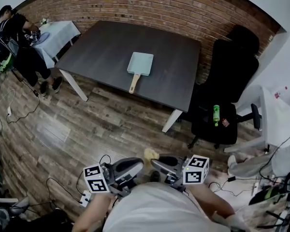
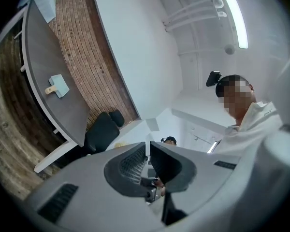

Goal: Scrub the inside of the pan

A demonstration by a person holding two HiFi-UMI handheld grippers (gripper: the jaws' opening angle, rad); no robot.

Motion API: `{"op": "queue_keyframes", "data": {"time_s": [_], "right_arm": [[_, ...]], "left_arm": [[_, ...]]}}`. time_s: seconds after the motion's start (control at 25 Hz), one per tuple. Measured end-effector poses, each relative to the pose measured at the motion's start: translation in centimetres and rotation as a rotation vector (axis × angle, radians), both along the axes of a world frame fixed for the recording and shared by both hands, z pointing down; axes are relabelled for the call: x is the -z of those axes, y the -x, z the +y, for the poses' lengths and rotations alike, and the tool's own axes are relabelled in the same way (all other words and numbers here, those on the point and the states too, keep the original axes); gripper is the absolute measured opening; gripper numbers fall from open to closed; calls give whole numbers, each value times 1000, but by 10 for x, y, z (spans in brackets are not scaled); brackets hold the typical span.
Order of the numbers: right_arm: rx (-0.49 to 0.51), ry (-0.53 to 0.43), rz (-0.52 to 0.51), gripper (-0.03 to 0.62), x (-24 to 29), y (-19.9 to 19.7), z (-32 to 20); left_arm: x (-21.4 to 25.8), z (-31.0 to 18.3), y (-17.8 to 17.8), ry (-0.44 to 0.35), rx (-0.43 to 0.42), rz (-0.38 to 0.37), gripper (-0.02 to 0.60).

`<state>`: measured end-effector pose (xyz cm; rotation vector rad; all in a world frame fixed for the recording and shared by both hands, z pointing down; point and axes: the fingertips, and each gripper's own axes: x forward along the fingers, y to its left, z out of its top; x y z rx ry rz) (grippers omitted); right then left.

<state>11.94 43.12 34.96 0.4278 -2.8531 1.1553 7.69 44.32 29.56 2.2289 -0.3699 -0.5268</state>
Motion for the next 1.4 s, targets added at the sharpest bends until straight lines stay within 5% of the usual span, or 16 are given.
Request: {"op": "queue_keyframes", "data": {"time_s": [0.76, 1.12, 1.4], "right_arm": [[19, 88, -53, 40, -14, -60, -13], [13, 109, -58, 40, -22, -43, -37], [-64, 113, -54, 41, -23, -10, -99]], "left_arm": [[-15, -17, -40, 34, 149, -36, 37], [-33, -40, -2, 64, 235, -69, 37], [-31, -98, 28, 44, 158, -76, 37]]}}
